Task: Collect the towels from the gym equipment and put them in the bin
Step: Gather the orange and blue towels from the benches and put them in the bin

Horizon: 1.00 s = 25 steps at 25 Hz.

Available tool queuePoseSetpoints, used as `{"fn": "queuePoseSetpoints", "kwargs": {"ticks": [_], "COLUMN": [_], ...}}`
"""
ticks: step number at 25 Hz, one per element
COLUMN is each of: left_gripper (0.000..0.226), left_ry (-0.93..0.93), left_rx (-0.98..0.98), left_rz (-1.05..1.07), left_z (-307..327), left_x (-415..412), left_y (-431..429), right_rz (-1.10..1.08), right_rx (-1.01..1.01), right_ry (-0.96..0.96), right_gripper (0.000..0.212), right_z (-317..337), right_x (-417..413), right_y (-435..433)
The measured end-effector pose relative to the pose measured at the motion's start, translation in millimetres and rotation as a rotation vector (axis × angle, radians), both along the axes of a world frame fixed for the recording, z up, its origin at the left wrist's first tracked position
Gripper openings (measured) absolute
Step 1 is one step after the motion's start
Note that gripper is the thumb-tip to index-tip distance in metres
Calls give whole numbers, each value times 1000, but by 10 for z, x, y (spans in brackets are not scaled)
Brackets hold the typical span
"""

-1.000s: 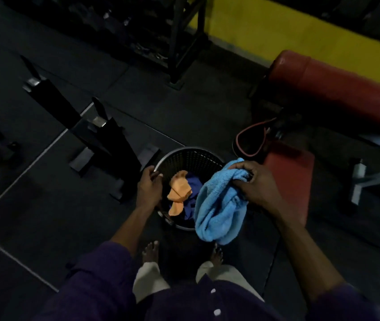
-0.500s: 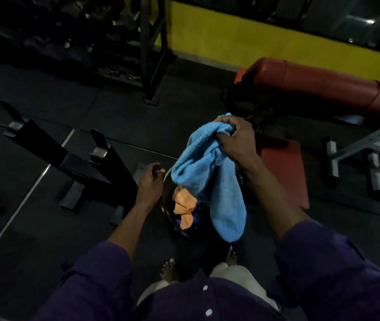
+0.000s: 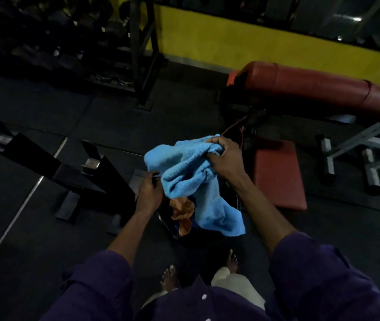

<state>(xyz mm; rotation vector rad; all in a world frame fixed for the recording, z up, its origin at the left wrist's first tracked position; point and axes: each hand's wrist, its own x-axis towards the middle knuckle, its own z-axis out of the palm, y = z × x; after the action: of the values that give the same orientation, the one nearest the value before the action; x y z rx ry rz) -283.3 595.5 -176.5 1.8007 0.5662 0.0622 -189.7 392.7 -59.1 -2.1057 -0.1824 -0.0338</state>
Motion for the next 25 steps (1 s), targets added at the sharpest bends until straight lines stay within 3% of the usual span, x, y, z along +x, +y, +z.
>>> {"fn": "queuePoseSetpoints", "kwargs": {"ticks": [8,13,16,19,25], "left_gripper": [22,26,33,28,25], "left_ry": [121,148,167,204,255], "left_rx": [54,45,54,68,55], "left_rz": [-10,-26,-44,-29,-73], "left_z": [-176,-351,-569,-812,-1362], "left_x": [119,179,209,215,7], "left_y": [-184,-286,-315,-378,-544], "right_rz": [66,89,139,246,201], "right_rx": [-126,-168,-144,-356,-545], "right_ry": [254,308,341,430,619], "right_gripper": [18,13,23,41,41], "right_z": [-740,-1279,-1694,-2152,-3018], "right_x": [-113,10,82,17,-512], "right_y": [-271,-188,-124,-260,-984]}}
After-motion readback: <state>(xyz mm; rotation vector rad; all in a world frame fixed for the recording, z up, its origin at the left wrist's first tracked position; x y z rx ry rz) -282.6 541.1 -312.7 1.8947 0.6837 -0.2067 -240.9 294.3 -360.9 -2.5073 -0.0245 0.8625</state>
